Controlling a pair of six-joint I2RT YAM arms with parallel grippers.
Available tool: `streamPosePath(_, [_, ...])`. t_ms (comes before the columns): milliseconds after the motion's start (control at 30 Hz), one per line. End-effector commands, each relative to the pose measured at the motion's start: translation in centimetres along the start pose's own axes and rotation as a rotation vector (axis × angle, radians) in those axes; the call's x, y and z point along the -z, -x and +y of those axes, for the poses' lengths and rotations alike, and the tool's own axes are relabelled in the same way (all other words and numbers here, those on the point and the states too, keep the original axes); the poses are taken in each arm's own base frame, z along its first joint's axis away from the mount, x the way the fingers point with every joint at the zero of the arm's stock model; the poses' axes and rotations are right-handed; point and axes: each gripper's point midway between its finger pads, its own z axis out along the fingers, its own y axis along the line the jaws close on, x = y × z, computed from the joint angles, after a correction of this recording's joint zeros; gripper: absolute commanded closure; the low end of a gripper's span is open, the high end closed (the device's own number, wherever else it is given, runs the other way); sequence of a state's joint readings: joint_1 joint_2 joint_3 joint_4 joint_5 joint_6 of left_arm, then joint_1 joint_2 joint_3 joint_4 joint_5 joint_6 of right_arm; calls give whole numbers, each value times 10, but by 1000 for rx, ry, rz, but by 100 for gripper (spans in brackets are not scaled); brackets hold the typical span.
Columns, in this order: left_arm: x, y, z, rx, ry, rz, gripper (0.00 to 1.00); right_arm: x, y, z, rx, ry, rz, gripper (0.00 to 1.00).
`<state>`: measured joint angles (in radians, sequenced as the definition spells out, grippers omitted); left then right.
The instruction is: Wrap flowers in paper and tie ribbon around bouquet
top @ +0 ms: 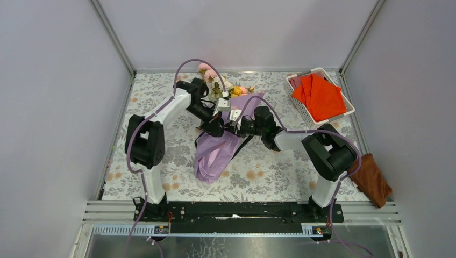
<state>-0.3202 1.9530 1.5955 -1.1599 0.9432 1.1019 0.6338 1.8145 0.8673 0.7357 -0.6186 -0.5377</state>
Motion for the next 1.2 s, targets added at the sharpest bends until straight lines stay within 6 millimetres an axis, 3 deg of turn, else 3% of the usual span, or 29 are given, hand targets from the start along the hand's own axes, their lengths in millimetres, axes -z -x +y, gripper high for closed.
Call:
streamPosePath(0, [3,7,-44,-93,-71,38,100,10,41,-10,23,-53,-93,75])
streamPosePath(67, [5,6,-54,-106,-129,30,100,12,39,-9,14,-61,-85,73])
streamPosePath(133, [9,6,-50,-108,-152,12,100,13,33,-8,23,-51,-69,68])
streamPosePath(333, [17,0,13,-49,-91,-12,100,4,34,-5,72,15,-71,52])
streamPosePath(433, [16,-4,31,-32,-73,-19,100,-4,33,-8,92,33,-71,50])
streamPosePath(733, [10,-14,40,-40,-74,-10,100,-20,19,-8,123,87,-25,48])
streamPosePath(1000, [11,-16,51,-28,-39,-2,100,-11,17,-6,160,87,7,49])
streamPosePath(1167, [11,-14,50,-40,-41,-12,100,-20,10,-15,182,79,29,48])
